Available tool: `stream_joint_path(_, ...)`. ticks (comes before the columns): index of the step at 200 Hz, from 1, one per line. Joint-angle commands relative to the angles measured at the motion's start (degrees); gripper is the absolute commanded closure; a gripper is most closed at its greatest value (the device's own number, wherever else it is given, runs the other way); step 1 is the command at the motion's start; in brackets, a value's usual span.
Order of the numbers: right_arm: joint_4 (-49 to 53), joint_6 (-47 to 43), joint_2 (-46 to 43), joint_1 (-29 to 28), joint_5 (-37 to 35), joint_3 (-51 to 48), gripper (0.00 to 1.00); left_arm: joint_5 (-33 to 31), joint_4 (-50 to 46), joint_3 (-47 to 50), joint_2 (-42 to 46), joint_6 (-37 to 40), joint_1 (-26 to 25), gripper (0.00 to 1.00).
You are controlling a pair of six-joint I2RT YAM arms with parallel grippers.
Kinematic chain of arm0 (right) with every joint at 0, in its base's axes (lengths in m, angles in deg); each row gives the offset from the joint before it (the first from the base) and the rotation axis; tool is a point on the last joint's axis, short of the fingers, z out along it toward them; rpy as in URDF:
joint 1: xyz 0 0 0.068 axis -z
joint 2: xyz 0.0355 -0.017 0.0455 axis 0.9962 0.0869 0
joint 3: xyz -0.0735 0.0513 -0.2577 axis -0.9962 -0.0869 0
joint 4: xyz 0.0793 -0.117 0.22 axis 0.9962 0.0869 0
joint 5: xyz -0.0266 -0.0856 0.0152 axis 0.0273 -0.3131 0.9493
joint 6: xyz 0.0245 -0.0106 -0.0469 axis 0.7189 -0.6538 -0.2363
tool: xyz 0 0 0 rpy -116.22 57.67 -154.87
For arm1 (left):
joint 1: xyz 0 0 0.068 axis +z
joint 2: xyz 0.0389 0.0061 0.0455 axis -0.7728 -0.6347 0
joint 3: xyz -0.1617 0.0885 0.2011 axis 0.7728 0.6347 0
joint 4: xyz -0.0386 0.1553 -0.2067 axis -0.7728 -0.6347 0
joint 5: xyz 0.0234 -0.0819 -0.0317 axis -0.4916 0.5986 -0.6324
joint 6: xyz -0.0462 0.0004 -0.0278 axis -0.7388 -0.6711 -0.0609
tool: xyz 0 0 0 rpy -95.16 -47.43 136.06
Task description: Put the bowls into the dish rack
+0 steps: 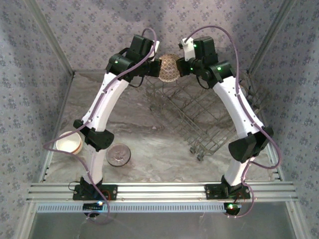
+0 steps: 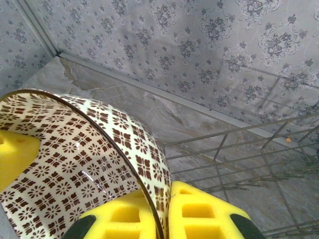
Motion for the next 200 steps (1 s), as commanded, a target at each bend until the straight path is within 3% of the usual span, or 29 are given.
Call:
stream_joint_path(1, -1.67, -0.45, 0.09, -1.12, 0.03, 0.85, 0.94, 1.71, 2.79, -2.07, 1.80, -1.07, -0.62, 0.98)
stream_joint_path(13, -2.01, -0.45, 0.00, -1.18, -0.78, 0.61, 0.96, 1.84, 2.71, -2.05, 1.75, -1.19, -0.62, 0.92)
stream_joint_path(56, -2.70, 1.83, -0.13, -0.07, -4.13, 0.36, 1.00, 1.35, 3.13, -1.93, 2.82, -0.88, -0.62, 0.52)
stream_joint_path(83, -2.10, 2.64, -0.65, 1.98, -7.13, 0.57, 1.00, 0.00, 3.96, -1.20, 4.62, 0.18, -0.53, 0.40)
stream_joint_path(125, 0.06, 1.34, -3.96, 9.68, -15.08, -0.01, 1.00, -0.69, 5.85, 6.27, 9.53, 0.78, 1.89, 0.36)
stream_joint_path(145, 0.98, -2.99, -6.71, 12.98, -23.10, -2.50, 1.00, 1.69, 7.22, 12.49, 12.43, -0.23, 4.25, 0.35)
stream_joint_path(171, -2.85, -10.32, -11.68, 17.10, -30.96, -11.57, 1.00, 5.38, 10.66, 21.78, 16.39, -2.01, 7.61, 0.35)
stream_joint_path(200, -9.87, -14.77, -17.20, 22.55, -33.92, -22.79, 1.00, 7.60, 12.95, 27.94, 18.32, -2.92, 9.63, 0.35)
